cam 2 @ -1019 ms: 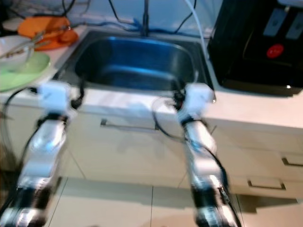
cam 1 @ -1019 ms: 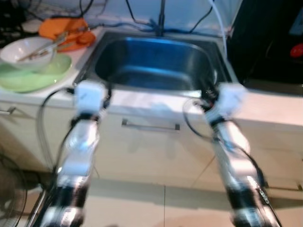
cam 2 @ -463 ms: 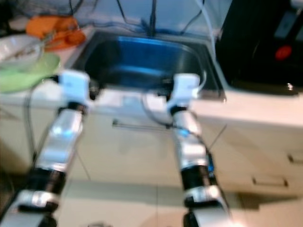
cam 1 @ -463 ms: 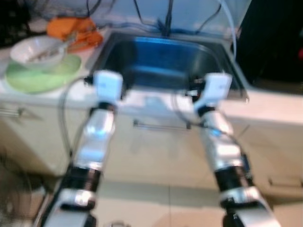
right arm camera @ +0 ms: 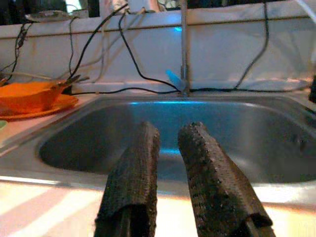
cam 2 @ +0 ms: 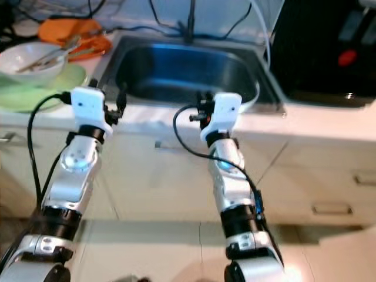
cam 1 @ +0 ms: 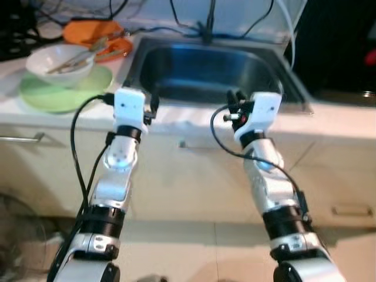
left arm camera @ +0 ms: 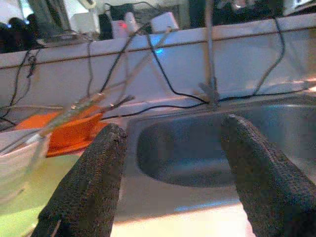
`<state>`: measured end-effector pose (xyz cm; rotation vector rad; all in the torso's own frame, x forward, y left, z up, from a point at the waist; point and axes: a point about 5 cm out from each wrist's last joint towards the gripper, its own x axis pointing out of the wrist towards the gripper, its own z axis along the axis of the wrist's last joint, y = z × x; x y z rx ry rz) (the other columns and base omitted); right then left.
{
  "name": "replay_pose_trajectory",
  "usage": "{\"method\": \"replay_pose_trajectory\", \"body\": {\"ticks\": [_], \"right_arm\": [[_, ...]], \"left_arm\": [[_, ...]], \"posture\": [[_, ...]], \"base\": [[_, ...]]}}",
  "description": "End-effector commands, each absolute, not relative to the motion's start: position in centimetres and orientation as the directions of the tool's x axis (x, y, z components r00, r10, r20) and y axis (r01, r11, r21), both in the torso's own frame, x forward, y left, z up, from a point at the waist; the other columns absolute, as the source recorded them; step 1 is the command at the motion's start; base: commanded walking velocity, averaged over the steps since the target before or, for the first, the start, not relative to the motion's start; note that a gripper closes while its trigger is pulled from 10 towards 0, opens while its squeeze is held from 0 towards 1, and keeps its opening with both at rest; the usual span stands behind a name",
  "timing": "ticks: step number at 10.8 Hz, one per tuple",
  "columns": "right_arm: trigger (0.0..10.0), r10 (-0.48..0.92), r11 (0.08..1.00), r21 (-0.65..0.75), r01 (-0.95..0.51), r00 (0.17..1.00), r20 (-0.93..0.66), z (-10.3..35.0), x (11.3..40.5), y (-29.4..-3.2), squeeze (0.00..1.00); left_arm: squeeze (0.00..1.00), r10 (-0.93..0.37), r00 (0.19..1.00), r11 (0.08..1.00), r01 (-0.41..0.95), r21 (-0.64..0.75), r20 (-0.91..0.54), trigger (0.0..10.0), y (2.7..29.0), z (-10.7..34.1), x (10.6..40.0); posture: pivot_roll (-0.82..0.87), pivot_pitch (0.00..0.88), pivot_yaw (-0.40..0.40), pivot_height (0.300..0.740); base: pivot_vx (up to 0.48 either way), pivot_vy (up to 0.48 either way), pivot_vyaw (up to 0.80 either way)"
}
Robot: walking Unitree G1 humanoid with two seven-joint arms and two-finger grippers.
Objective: Kitchen organization
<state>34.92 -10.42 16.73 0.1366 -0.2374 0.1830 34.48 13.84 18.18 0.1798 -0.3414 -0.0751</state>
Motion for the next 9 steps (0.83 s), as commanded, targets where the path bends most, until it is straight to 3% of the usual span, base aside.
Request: {"method": "replay_pose_trajectory", "body": {"ticks": [1,2,8,9], "right_arm": [[10.0,0.146,0.976,0.123,-0.180,0.959,0.243,16.53,34.96,-11.01,0.00],[10.0,0.153,0.975,0.119,-0.186,0.958,0.244,16.51,34.91,-10.98,0.00],[10.0,0.170,0.974,0.105,-0.200,0.955,0.241,16.71,35.01,-10.90,0.00],[10.0,0.174,0.974,0.097,-0.203,0.954,0.246,16.77,35.00,-10.94,0.00]], "left_arm": [[0.00,-0.125,0.935,0.980,0.065,0.186,0.331,10.0,13.07,18.29,34.46],[0.00,-0.127,0.933,0.980,0.067,0.185,0.335,10.0,12.97,18.34,34.38],[0.00,-0.136,0.922,0.972,0.054,0.227,0.363,10.0,12.36,19.13,34.22],[0.00,-0.136,0.921,0.970,0.049,0.237,0.364,10.0,12.34,19.17,34.24]], "posture": [[0.02,0.014,-0.041,0.740],[0.02,0.011,-0.041,0.740],[0.02,0.018,-0.043,0.740],[0.02,0.019,-0.044,0.740]], "base": [[0.000,0.390,0.00],[0.000,0.435,0.00],[0.000,0.000,0.00],[0.000,0.000,0.58]]}}
